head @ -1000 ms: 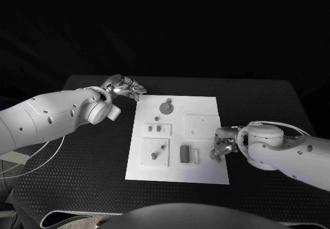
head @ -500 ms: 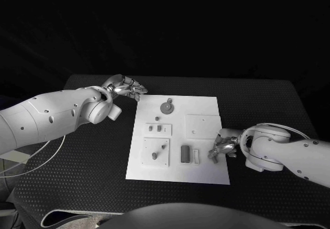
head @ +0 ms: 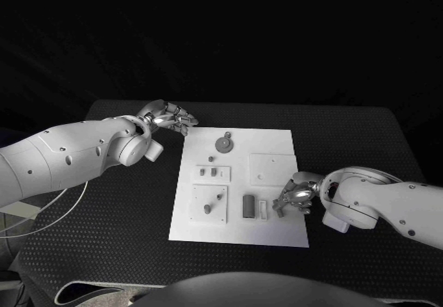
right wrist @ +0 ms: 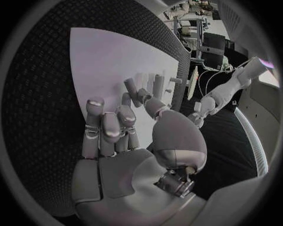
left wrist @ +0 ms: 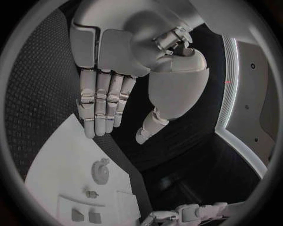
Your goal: Assemble the parts on the task board
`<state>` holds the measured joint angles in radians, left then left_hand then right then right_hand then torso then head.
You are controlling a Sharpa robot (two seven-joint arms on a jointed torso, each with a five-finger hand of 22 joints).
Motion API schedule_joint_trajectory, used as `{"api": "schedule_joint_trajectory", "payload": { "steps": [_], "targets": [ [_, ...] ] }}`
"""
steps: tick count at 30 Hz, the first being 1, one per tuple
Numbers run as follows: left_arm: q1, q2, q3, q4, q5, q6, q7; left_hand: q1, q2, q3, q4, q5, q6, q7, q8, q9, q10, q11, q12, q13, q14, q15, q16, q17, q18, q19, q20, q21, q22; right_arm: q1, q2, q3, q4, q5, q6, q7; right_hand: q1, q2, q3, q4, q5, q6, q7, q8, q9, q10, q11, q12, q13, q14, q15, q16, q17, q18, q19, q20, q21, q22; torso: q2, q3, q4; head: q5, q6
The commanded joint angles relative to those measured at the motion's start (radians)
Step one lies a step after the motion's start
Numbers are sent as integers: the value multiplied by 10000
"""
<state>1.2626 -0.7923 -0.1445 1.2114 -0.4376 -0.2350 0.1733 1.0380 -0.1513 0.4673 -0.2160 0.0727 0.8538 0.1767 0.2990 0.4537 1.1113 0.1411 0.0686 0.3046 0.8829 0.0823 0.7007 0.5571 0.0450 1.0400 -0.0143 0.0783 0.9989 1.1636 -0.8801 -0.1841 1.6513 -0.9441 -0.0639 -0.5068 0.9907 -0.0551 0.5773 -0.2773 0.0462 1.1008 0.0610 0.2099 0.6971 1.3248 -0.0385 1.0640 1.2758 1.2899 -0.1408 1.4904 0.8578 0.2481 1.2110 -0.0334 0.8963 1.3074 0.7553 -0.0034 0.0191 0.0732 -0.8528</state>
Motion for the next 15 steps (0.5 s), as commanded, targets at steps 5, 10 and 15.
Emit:
{"api": "schedule_joint_trajectory", "payload": {
  "steps": [5,10,15],
  "targets": [
    [8,14,5,35,-27,111,46,-79,-8,1,58,-61,66,24,35,10,28,-41,10,16,67,24,-35,20,204,-2,-5,-42,14,-5,158,-7,73,443,-219,-49,270,290,253,-161,32,54,39,32,41,-28,-67,-15,-21,8,-42,-4,-20,136,31,34,47,162,5,-2,-9,-25,2],
    [8,11,5,36,-32,111,41,-77,-9,2,59,-61,66,24,35,9,28,-41,10,16,67,24,-37,22,204,-2,-6,-43,15,-5,227,-8,103,443,-403,-38,262,291,266,-161,32,55,39,32,40,-28,-67,-15,-22,9,-42,-4,-20,136,31,34,47,162,4,1,0,-27,-3],
    [8,8,5,38,-34,112,44,-77,-10,2,60,-61,67,24,35,9,26,-41,9,15,66,24,-39,24,204,-3,-5,-43,15,-6,361,-8,61,509,-493,-36,245,285,278,-161,32,55,40,32,39,-35,-67,-29,-33,1,-42,-7,-39,136,31,35,46,161,1,2,4,-27,0]
  ]
}}
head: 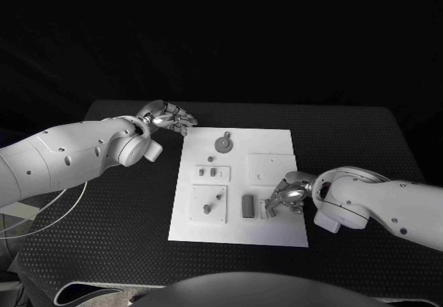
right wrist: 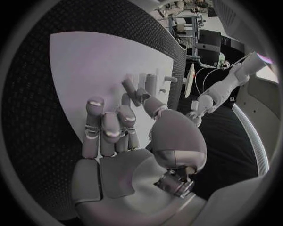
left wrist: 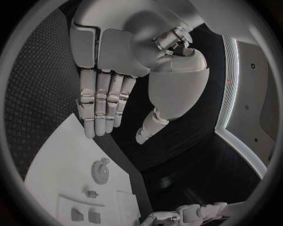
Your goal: Assemble the parts on the task board
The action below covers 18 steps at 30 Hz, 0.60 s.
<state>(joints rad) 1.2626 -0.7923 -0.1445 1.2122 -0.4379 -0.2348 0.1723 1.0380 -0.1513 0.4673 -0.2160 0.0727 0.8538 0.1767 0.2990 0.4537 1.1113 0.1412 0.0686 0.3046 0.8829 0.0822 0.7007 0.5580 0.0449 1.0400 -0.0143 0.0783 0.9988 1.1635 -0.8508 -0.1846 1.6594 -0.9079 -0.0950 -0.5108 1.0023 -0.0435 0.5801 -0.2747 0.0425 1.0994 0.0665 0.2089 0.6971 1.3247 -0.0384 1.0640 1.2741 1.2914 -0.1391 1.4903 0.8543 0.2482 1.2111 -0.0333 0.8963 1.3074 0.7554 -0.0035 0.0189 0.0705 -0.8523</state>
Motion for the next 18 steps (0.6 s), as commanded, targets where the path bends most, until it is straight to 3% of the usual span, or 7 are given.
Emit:
{"api": "schedule_joint_trajectory", "payload": {
  "steps": [1,6,18],
  "targets": [
    [8,7,5,31,-31,112,52,-78,-11,2,60,-61,67,24,35,9,26,-41,9,16,66,24,-39,15,204,-3,-5,-43,16,-8,98,-4,-40,169,-195,8,125,168,253,-188,69,70,-16,41,39,-34,-68,-26,-15,-17,-59,-7,-12,136,30,34,46,161,-2,0,6,2,-7],
    [8,4,5,30,-31,111,53,-79,-11,2,63,-61,66,24,34,9,25,-40,9,16,66,24,-41,18,204,-4,-5,-43,16,-19,158,-5,-174,200,-155,-38,105,161,265,-186,69,68,-14,40,36,-37,-66,-33,-21,-18,-60,-9,-15,136,30,35,45,160,1,-3,5,10,-13],
    [9,-11,5,36,-32,122,38,-81,-14,1,68,-62,66,24,34,8,24,-40,8,16,66,25,-45,23,203,-5,-4,-44,16,-59,264,-25,-316,293,580,-203,-293,104,315,-154,67,118,-11,56,22,-80,-62,-99,-86,-47,-56,-37,-131,136,45,50,31,147,-2,-1,3,23,-56]
  ]
}}
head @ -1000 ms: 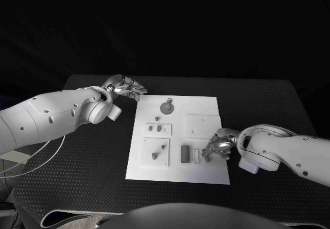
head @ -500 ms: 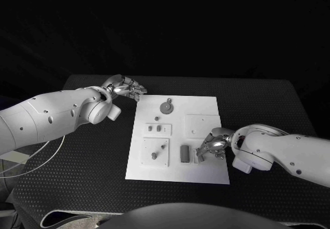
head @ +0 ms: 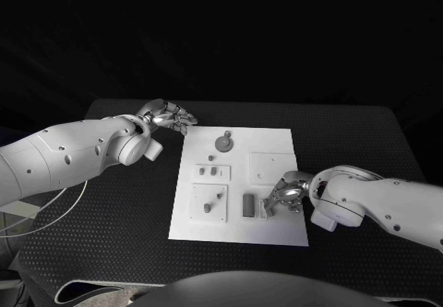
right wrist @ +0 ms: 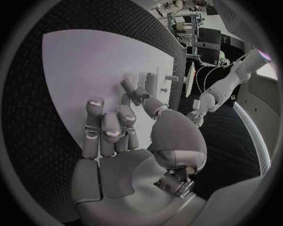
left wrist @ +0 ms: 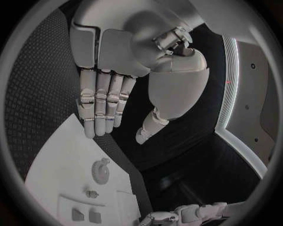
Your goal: Assemble the parts on the task board
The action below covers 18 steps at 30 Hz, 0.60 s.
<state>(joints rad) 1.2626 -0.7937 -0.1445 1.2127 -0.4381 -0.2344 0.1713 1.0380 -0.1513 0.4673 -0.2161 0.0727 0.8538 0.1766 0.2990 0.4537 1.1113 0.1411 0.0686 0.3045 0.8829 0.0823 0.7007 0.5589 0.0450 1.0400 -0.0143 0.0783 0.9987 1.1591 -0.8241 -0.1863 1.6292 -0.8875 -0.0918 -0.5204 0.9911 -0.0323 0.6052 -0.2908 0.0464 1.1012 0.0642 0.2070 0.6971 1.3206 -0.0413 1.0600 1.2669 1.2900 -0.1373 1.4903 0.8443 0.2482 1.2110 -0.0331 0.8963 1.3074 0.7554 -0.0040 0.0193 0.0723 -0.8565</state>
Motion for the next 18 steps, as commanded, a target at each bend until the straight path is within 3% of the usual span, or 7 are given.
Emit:
{"api": "schedule_joint_trajectory", "payload": {
  "steps": [1,12,18],
  "targets": [
    [9,2,5,26,-30,122,46,-81,-14,1,69,-62,66,25,34,8,24,-39,8,16,66,25,-46,14,203,-5,-4,-44,17,-14,-7,-10,-14,89,602,-110,-233,-16,66,12,28,103,13,76,20,-51,-32,-78,-29,-38,-74,-42,-48,136,48,49,29,145,-2,5,-1,5,-13],
    [9,5,5,28,-33,136,27,-92,-16,-1,79,-63,66,26,33,8,23,-38,7,16,65,26,-50,18,201,-6,-2,-45,17,-47,98,-31,-77,108,734,-121,-1186,-163,67,263,28,140,27,61,-33,-89,-20,-133,-104,-42,-69,-94,-169,136,90,47,-18,116,-1,10,-2,16,-37],
    [9,3,5,29,-33,140,22,-102,-13,-3,89,-63,65,26,33,7,22,-37,7,15,64,27,-52,20,200,-6,-1,-45,18,-61,157,-34,-109,107,556,-24,-1826,-252,135,638,28,154,18,51,-62,-101,-30,-137,-129,-34,-81,-100,-186,136,111,14,-47,108,0,7,1,23,-27]
  ]
}}
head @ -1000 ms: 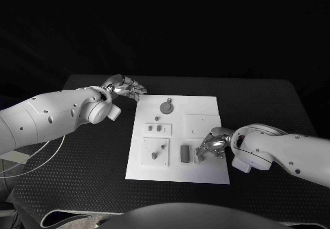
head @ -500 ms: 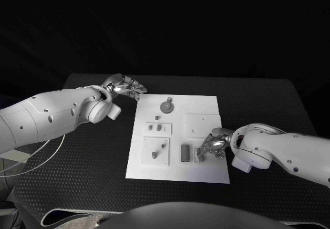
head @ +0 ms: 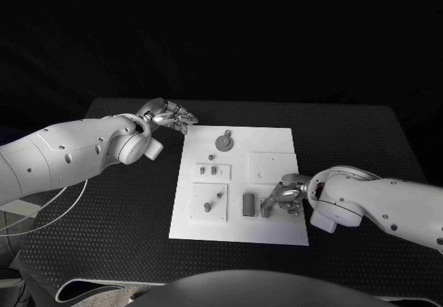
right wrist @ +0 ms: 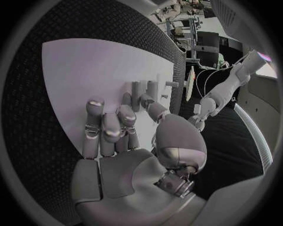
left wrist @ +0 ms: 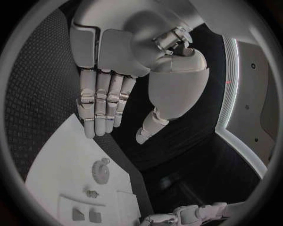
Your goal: Assemble the parts on the task board
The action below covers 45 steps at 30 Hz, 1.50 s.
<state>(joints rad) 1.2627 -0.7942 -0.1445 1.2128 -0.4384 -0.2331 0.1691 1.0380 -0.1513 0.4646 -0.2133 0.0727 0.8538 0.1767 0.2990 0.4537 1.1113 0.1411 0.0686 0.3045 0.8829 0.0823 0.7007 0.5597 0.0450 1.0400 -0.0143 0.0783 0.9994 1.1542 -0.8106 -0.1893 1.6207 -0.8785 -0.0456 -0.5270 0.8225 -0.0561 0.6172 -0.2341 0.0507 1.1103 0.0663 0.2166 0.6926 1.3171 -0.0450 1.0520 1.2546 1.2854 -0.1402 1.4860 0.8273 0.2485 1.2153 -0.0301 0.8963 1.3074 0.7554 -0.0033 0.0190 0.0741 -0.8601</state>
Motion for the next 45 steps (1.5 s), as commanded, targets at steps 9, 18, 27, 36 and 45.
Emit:
{"api": "schedule_joint_trajectory", "payload": {
  "steps": [9,18,27,36,45],
  "targets": [
    [8,-3,5,30,-30,129,39,-126,1,25,92,-62,64,27,31,6,21,-37,7,15,64,29,-59,19,200,-8,0,-47,10,-16,40,-3,-149,-94,11,85,-285,46,136,171,-15,77,-12,-40,-23,-48,-3,-9,11,18,-62,-50,-20,133,83,-47,-47,117,-1,-3,6,20,21],
    [8,5,5,22,-36,134,32,-133,4,26,102,-62,63,27,30,5,19,-36,6,15,63,29,-61,22,201,-9,-1,-47,10,-27,101,-3,-110,-268,0,390,-47,193,320,-227,-15,81,-19,-25,-15,-35,-10,51,34,21,-70,-32,-20,133,86,-94,-20,152,1,2,4,54,11],
    [8,11,5,24,-60,150,16,-135,1,26,107,-67,61,27,29,4,17,-36,5,15,62,29,-65,25,201,-12,-1,-49,10,-35,127,-3,-3,-361,271,558,194,201,382,-544,-16,88,-14,-5,-3,-40,-4,50,16,19,-59,-36,-32,133,80,-81,-11,162,0,0,3,60,-9],
    [8,11,5,24,-62,151,6,-138,-2,26,113,-73,58,28,27,3,15,-36,5,14,61,29,-69,29,202,-15,-1,-50,10,-38,136,-3,2,-396,333,559,166,93,338,-498,-17,81,-6,-4,-4,-49,4,38,-1,18,-52,-44,-42,133,78,-57,-19,155,0,-3,-1,66,-16],
    [8,6,5,24,-64,154,2,-141,-3,26,120,-78,57,29,26,2,13,-35,4,14,60,29,-72,33,203,-16,-1,-51,10,-40,147,-3,14,-348,223,598,-69,-112,260,-335,-16,73,-1,-7,-12,-68,9,10,-34,20,-46,-58,-60,133,89,-31,-45,136,0,-1,0,87,-14]
  ]
}}
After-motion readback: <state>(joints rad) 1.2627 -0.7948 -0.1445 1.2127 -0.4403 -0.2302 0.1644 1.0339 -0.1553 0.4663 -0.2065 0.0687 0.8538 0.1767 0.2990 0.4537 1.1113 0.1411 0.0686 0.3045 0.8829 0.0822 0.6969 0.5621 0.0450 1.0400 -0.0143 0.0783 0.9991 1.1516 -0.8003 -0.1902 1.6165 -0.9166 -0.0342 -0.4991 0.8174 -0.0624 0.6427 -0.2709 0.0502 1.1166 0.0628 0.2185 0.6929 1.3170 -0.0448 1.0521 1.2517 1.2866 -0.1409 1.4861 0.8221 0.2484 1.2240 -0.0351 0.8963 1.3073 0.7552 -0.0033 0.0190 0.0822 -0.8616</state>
